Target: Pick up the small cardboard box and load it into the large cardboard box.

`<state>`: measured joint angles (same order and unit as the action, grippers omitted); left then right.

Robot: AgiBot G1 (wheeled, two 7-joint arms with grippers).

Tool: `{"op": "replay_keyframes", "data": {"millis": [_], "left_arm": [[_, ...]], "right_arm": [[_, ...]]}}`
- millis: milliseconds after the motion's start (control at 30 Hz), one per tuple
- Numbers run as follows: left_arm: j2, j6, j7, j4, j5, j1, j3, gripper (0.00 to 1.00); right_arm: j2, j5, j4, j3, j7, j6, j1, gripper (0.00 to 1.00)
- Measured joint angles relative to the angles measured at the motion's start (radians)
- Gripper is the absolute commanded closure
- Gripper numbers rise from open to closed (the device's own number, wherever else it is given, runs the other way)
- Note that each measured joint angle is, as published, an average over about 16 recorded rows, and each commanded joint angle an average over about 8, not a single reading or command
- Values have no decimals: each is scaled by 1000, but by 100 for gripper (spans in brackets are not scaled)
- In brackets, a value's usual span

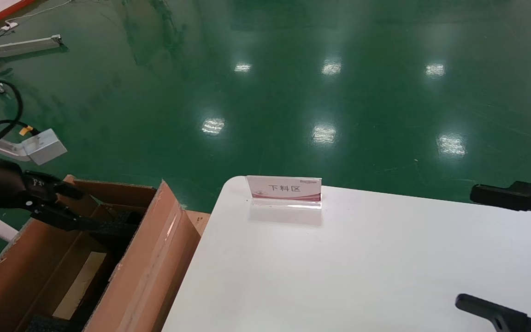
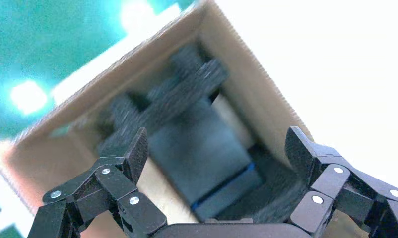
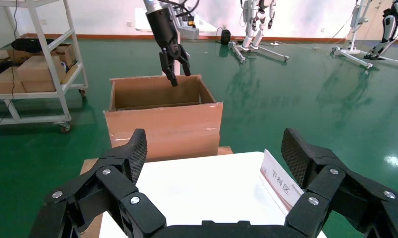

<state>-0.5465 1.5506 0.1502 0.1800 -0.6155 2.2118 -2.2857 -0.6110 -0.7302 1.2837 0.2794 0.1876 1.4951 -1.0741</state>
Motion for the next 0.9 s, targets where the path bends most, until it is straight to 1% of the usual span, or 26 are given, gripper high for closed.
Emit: {"op": "replay_keyframes", "data": {"millis": [133, 267, 500, 900], "left_arm": [[27, 17, -51, 23, 26, 3, 27, 0], [36, 21, -69, 41, 35, -5, 52, 0], [26, 16, -60, 68, 20, -38, 113, 0], [13, 7, -46, 150, 1, -129, 271, 0]], "right_arm": [[0, 0, 0, 0, 0, 0, 0, 0], [0, 0, 0, 0, 0, 0, 0, 0], [0, 0, 0, 0, 0, 0, 0, 0], [0, 0, 0, 0, 0, 0, 0, 0]]}}
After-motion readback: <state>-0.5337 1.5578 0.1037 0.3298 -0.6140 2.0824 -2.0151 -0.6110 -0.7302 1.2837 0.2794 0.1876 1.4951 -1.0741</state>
